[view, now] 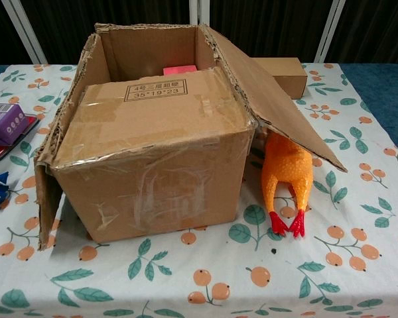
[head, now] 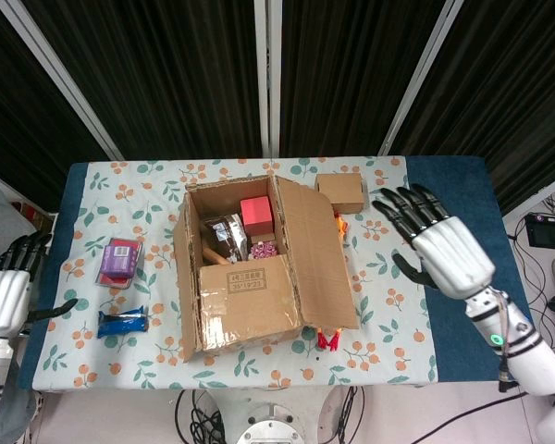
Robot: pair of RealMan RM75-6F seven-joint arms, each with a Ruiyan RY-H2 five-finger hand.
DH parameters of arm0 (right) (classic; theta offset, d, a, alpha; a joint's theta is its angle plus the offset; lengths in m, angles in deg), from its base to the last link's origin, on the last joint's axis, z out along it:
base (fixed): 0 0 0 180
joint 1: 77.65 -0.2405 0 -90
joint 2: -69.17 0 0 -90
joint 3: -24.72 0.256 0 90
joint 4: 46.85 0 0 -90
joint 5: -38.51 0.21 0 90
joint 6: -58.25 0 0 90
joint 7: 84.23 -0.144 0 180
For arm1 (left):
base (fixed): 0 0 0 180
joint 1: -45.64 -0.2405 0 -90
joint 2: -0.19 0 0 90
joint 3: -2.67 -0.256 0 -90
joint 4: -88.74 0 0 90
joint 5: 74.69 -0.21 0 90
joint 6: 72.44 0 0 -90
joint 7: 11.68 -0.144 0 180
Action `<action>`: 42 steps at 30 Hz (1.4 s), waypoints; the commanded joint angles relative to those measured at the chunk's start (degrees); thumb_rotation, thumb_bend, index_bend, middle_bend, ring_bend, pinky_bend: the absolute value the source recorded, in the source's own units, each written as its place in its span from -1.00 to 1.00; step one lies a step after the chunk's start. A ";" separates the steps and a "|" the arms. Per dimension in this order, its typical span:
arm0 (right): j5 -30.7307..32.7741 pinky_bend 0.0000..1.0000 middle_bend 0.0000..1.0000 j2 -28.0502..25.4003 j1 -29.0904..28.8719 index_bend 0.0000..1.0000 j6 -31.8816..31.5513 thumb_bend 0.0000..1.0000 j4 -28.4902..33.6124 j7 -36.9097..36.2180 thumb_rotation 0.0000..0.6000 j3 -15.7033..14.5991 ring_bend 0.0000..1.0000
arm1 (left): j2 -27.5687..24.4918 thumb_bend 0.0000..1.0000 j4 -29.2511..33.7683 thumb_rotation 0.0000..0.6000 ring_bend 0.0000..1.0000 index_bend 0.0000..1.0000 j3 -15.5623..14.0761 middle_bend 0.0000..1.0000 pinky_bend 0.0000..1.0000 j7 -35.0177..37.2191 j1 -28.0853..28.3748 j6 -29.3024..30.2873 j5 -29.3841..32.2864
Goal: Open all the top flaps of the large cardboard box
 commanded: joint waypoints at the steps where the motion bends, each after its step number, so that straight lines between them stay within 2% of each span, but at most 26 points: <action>1: 23.43 -1.00 -1.00 4.85 -18.34 -1.00 15.53 -0.34 5.79 18.25 1.00 4.83 -1.00 | -0.18 -0.82 -0.39 0.62 -0.84 -0.84 -1.73 -0.87 -0.60 1.99 -2.29 1.62 -1.97; 5: 42.33 -1.00 -0.99 10.08 -31.37 -1.00 19.49 -0.34 4.22 25.63 1.00 4.34 -1.00 | -0.66 -0.81 -0.42 0.62 -0.84 -0.84 -2.68 -0.87 -0.60 3.17 -4.31 3.57 -3.68; 7: 52.28 -1.00 -0.98 12.80 -38.12 -1.00 19.22 -0.35 2.87 28.12 1.00 3.45 -1.00 | -0.85 -0.81 -0.40 0.62 -0.84 -0.84 -3.04 -0.87 -0.60 3.63 -5.28 4.74 -4.74; 10: 63.65 -1.00 -0.93 16.75 -46.35 -1.00 17.41 -0.35 0.55 30.59 1.00 2.12 -1.00 | -1.14 -0.81 -0.47 0.62 -0.84 -0.84 -3.22 -0.87 -0.60 4.65 -6.27 5.73 -5.57; 14: 74.41 -1.00 -0.80 21.21 -54.26 -1.00 15.90 -0.35 -2.38 32.36 1.00 0.57 -1.00 | -1.24 -0.81 -0.84 0.62 -0.84 -0.84 -3.21 -0.87 -0.60 5.88 -7.01 6.18 -6.21; 19: 85.23 -1.00 -0.74 25.17 -62.06 -1.00 14.95 -0.34 -5.91 34.68 1.00 -1.48 -1.00 | -1.08 -0.81 -1.37 0.63 -0.84 -0.84 -3.01 -0.87 -0.60 6.79 -7.59 6.57 -7.08; 30: 95.33 -1.00 -0.75 32.07 -69.54 -1.00 12.32 -0.34 -11.77 37.49 1.00 -4.10 -1.00 | -1.24 -0.81 -1.90 0.62 -0.84 -0.84 -2.69 -0.87 -0.60 8.02 -8.22 6.33 -8.31; 42: 105.85 -1.00 -0.53 32.75 -73.37 -0.95 13.20 -0.34 -12.31 42.66 1.00 -5.60 -1.00 | -0.85 -0.81 -2.83 0.63 -0.84 -0.84 -2.58 -0.87 -0.60 8.96 -8.69 5.58 -8.80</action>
